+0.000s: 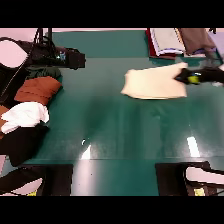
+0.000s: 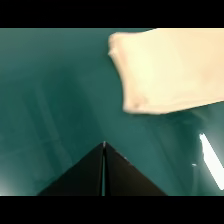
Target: Fold the shirts.
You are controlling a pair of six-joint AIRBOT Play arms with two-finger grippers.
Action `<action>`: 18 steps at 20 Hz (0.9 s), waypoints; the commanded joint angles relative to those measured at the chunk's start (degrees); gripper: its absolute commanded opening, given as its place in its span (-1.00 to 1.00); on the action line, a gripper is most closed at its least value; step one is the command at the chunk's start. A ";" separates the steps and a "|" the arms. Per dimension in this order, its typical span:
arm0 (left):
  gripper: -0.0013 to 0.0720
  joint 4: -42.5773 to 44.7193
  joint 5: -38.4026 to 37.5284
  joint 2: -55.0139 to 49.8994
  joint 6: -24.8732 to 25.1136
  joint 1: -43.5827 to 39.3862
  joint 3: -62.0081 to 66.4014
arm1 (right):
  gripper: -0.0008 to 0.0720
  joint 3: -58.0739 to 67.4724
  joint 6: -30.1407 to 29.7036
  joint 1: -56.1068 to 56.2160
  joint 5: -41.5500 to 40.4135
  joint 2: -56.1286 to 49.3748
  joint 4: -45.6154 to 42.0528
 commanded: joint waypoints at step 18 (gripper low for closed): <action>-0.91 -0.15 0.09 -0.04 0.28 -0.15 -0.02 | -0.22 -28.96 11.74 -24.61 6.01 25.57 -22.12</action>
